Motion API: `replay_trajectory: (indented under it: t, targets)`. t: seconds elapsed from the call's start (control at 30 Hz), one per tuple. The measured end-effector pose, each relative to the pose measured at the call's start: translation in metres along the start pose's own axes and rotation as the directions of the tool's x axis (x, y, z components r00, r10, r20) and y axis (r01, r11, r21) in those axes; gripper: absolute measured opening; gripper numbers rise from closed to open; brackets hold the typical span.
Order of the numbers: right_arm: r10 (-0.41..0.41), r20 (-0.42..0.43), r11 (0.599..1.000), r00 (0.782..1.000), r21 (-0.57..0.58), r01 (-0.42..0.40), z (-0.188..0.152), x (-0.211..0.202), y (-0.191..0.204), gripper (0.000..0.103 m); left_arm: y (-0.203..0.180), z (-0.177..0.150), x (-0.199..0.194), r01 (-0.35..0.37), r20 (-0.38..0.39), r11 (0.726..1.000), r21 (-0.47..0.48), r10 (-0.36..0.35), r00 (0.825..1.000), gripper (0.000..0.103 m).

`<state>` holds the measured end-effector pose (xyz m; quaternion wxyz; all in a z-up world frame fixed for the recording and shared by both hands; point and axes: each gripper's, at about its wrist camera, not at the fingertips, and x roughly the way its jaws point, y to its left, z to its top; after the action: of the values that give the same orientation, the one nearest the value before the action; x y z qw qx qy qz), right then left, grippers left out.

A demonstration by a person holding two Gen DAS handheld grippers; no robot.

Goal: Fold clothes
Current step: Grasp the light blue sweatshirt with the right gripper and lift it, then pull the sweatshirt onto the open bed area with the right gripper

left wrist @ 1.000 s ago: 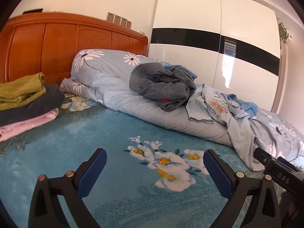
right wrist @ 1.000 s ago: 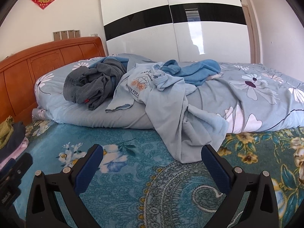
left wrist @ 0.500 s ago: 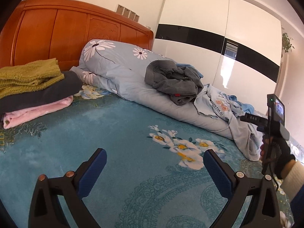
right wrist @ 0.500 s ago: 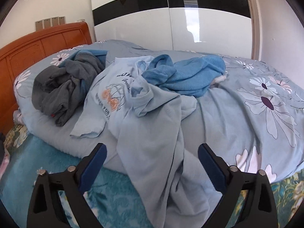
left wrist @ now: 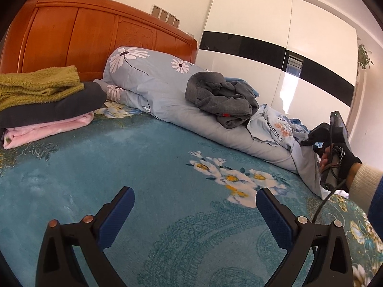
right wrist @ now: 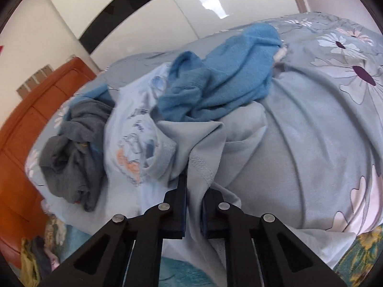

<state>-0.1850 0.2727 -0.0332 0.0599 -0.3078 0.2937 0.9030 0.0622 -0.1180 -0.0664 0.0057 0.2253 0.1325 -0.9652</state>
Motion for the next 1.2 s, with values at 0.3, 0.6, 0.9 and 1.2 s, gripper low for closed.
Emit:
replay_trajectory:
  t: [0.3, 0.6, 0.9, 1.2]
  targets:
    - [0.404, -0.080, 0.893, 0.911, -0.182, -0.412, -0.052, -0.125, 0.043, 0.006, 0.016, 0.000, 0.007, 0.043, -0.041, 0.995, -0.089, -0.047, 0.998, 0.103]
    - [0.454, -0.314, 0.788, 0.834, -0.294, -0.540, -0.160, -0.261, 0.022, 0.006, 0.049, -0.007, 0.014, 0.122, -0.155, 0.953, -0.277, -0.170, 0.973, 0.103]
    - [0.387, -0.340, 0.775, 0.857, -0.385, -0.502, -0.220, -0.373, -0.032, 0.006, 0.003, -0.009, 0.002, 0.245, -0.286, 0.949, -0.197, -0.294, 0.912, 0.103]
    - [0.189, -0.285, 0.921, 0.940, -0.282, -0.270, -0.241, -0.376, -0.119, 0.007, -0.070, -0.006, 0.040, 0.353, -0.461, 0.915, -0.195, -0.403, 0.790, 0.103]
